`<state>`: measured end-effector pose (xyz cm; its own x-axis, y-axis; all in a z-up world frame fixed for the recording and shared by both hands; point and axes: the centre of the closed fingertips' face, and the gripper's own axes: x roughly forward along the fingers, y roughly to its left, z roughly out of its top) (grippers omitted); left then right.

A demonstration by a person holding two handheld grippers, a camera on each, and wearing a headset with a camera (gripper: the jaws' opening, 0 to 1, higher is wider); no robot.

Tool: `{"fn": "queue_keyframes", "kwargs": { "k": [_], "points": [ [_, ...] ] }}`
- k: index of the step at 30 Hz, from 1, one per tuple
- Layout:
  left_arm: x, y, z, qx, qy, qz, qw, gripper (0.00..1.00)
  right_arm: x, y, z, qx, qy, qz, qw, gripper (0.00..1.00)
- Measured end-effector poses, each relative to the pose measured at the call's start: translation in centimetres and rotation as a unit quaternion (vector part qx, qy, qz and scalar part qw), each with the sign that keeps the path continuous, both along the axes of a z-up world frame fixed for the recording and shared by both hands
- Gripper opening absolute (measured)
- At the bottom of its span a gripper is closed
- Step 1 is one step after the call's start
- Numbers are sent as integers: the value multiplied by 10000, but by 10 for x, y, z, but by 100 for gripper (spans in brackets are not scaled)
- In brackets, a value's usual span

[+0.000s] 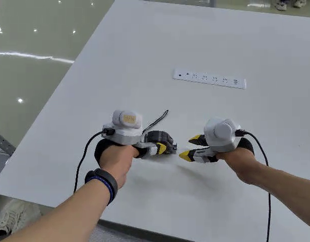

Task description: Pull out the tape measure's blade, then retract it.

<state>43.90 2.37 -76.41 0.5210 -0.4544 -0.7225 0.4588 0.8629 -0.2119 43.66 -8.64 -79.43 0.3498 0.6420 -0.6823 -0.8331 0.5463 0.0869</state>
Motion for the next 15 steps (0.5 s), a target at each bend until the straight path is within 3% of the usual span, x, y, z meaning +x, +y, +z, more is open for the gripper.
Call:
{"fn": "queue_keyframes", "kwargs": {
  "k": [4,6,9,15],
  "points": [
    [-4,2,7,-1,-131,-251,9996,56,-4,-8,7,64,-49,-212,9997,39],
    [-4,3,12,14,-292,-423,9987,57,-5,-13,12,133,-63,-356,9993,41],
    [-6,6,19,2,-407,-580,9975,57,-9,-21,17,175,-99,-519,9984,43],
    [-11,19,29,18,-591,-730,9956,58,-16,-31,30,237,-255,-693,9970,49]
  ]
}}
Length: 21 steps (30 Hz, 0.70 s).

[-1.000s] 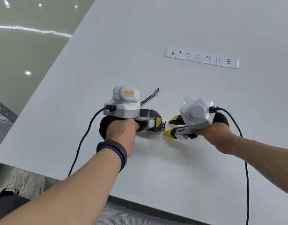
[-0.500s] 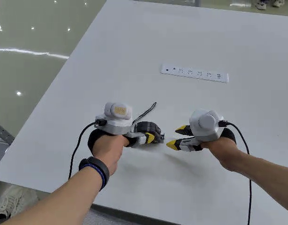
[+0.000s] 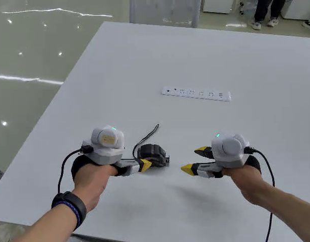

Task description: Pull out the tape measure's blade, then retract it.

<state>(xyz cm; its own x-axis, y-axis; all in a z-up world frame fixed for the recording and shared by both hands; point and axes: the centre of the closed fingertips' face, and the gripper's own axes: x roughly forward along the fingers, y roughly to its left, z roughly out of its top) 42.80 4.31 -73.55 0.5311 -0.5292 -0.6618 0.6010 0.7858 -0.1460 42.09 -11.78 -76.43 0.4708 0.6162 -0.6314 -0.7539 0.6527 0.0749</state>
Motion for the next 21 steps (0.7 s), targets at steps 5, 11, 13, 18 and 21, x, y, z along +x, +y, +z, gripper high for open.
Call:
{"fn": "queue_keyframes", "kwargs": {
  "k": [5,11,13,18,21],
  "points": [
    [-2,3,2,-4,-12,-43,10000,60,-1,-3,3,31,-26,-56,10000,52],
    [-21,33,22,48,-341,-214,9992,61,-27,-30,20,216,-200,-516,9982,53],
    [-26,38,26,35,-393,-197,9990,61,-37,-36,17,153,-167,-516,9984,54],
    [-36,52,31,-85,-502,21,9987,62,-55,-48,17,223,-115,-729,9970,57],
    [-43,58,32,-123,-516,84,9986,62,-65,-51,20,218,-143,-784,9966,59]
  ]
}}
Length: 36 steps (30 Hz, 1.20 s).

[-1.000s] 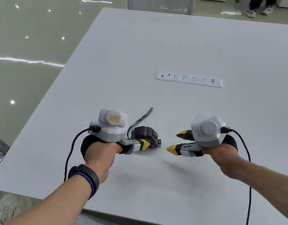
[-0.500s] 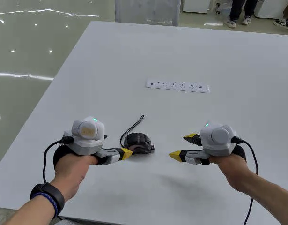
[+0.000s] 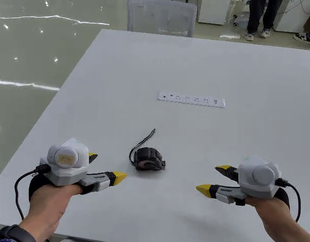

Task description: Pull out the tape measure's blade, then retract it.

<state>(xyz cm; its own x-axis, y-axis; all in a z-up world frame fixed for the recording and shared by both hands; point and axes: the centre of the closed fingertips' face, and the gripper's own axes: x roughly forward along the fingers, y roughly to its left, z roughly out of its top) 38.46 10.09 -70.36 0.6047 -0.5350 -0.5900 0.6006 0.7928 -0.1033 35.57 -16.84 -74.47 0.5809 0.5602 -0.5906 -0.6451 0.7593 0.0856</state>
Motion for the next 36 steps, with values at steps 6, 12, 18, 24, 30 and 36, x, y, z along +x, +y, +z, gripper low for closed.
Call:
{"fn": "queue_keyframes", "kwargs": {
  "k": [6,12,18,24,30,36],
  "points": [
    [-8,7,-2,-44,26,109,9999,63,-13,-1,6,40,-67,-111,9999,61],
    [-7,13,0,-139,31,292,9995,64,-22,-3,6,62,-107,-294,9995,61],
    [-10,13,-1,-148,78,297,9994,64,-28,0,6,119,-89,-375,9992,62],
    [-10,16,-2,-180,101,396,9990,64,-27,-4,10,203,-147,-575,9980,62],
    [-11,17,-1,-180,93,410,9990,64,-31,-5,10,153,-156,-550,9982,62],
    [-13,16,-2,-210,130,421,9988,64,-34,-3,9,214,-125,-602,9979,62]
  ]
}}
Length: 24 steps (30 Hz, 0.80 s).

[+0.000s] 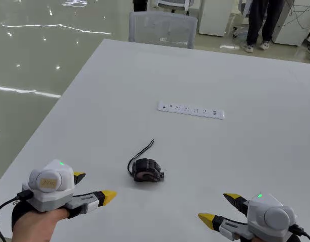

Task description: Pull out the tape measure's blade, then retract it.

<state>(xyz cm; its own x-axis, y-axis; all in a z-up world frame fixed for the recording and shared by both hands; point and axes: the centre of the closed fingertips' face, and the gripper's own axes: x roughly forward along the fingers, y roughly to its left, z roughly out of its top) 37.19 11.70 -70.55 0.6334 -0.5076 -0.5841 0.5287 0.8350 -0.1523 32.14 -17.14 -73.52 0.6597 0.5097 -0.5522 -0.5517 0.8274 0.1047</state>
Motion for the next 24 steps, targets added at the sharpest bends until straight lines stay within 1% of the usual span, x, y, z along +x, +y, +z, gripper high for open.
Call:
{"fn": "queue_keyframes", "kwargs": {
  "k": [8,17,24],
  "points": [
    [-1,1,-2,-8,22,9,10000,64,-1,1,0,67,23,-70,10000,61],
    [-1,3,-3,-29,8,38,10000,64,-2,-2,-2,38,30,-91,9999,61],
    [-1,3,-2,-13,-3,21,10000,64,-3,0,-2,36,11,-89,10000,62]
  ]
}}
